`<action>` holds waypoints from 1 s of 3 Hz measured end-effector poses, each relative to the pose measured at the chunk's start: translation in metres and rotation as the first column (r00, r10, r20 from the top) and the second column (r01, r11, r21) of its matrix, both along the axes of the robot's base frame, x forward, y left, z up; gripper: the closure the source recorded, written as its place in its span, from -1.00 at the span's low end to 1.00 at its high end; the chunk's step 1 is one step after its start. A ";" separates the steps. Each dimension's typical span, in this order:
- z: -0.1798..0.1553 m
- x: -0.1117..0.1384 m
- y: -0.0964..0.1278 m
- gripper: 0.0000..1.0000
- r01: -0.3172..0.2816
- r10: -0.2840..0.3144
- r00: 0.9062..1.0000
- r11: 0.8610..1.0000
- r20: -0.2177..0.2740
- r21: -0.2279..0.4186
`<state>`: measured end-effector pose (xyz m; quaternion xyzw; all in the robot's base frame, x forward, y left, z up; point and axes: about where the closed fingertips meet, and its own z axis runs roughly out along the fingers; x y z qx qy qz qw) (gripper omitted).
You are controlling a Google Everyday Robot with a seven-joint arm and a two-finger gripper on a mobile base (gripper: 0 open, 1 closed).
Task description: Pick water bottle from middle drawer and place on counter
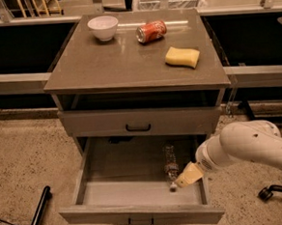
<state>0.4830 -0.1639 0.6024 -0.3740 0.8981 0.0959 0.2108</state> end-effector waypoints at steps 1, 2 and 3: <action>-0.025 0.019 0.025 -1.00 -0.023 0.022 0.999 0.999 0.042 0.022; -0.059 0.044 0.051 -1.00 -0.043 0.036 0.993 0.997 0.115 0.060; -0.096 0.068 0.075 -1.00 -0.066 0.050 0.986 0.993 0.160 0.097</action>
Offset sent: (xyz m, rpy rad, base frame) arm 0.0946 0.0895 -0.0962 0.1480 -0.2954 0.0409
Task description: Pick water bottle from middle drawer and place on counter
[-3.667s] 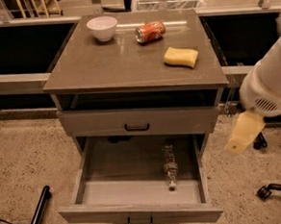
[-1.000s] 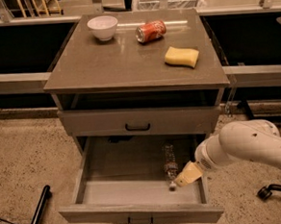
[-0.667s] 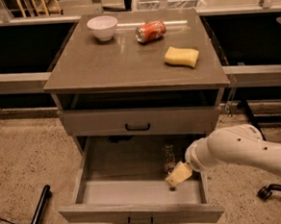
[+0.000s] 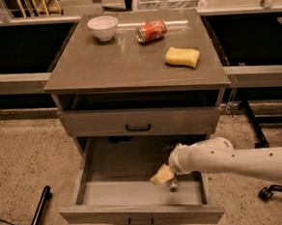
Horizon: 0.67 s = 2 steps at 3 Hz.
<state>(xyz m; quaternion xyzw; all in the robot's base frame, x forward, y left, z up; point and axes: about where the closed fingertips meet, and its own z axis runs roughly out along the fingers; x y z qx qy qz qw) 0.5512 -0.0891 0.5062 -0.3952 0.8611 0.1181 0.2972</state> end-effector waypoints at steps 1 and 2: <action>-0.036 0.015 0.010 -1.00 0.016 -0.016 1.000 1.000 -0.017 0.021; -0.043 0.016 0.013 -1.00 0.018 -0.017 1.000 1.000 -0.023 0.024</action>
Offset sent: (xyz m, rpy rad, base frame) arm 0.0152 0.0104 -0.0355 0.0216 0.0164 -0.0162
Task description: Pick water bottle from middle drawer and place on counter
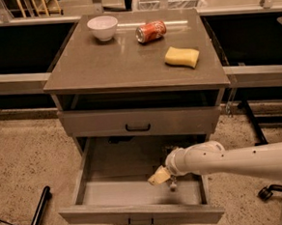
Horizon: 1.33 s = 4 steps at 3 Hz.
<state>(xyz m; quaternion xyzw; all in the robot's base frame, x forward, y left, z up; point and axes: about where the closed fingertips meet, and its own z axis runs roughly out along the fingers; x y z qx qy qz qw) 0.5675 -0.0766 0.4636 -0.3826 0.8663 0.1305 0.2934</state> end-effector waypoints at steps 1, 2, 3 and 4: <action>-0.012 0.000 -0.018 -1.00 0.053 -0.053 0.998 0.999 -0.037 0.000; -0.037 0.007 -0.030 -1.00 0.124 -0.123 0.989 0.992 -0.086 0.009; -0.065 0.016 -0.035 -1.00 0.180 -0.178 0.975 0.984 -0.130 0.002; -0.088 0.020 -0.033 -0.62 0.211 -0.209 0.964 0.978 -0.166 -0.006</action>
Offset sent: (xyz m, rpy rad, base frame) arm 0.0189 -0.0480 -0.0803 0.0311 0.1614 -0.2337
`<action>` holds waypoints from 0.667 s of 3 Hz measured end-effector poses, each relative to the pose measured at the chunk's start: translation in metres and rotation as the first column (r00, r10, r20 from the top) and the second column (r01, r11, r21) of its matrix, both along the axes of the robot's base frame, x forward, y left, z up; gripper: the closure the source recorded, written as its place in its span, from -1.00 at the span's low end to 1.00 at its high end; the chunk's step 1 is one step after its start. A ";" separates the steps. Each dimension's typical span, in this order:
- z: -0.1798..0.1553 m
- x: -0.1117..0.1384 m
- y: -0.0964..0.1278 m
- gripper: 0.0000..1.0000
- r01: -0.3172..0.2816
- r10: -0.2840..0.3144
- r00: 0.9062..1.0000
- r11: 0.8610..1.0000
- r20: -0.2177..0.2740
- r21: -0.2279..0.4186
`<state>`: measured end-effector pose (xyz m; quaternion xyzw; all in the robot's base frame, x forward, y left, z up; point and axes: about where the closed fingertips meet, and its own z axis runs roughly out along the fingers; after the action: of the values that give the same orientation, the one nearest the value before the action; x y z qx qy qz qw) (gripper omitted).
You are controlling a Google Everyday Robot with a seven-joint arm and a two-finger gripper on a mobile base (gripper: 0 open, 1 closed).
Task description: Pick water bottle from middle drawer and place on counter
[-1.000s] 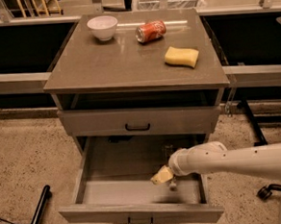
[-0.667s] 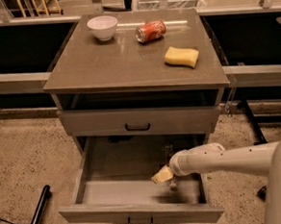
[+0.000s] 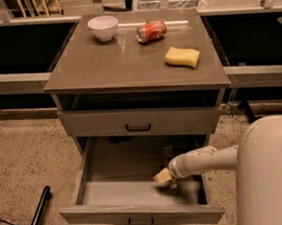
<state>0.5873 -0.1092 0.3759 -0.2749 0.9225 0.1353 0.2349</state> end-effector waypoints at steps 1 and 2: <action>-0.018 0.002 0.002 -0.15 0.012 -0.011 1.000 1.000 -0.028 0.028; -0.020 0.001 0.003 0.31 0.007 -0.005 1.000 0.999 -0.031 0.052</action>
Offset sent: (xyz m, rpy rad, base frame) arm -0.0054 0.0195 0.0156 0.4311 -0.1306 0.1748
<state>0.5888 -0.1063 0.3563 -0.2639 0.9229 0.1629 0.2283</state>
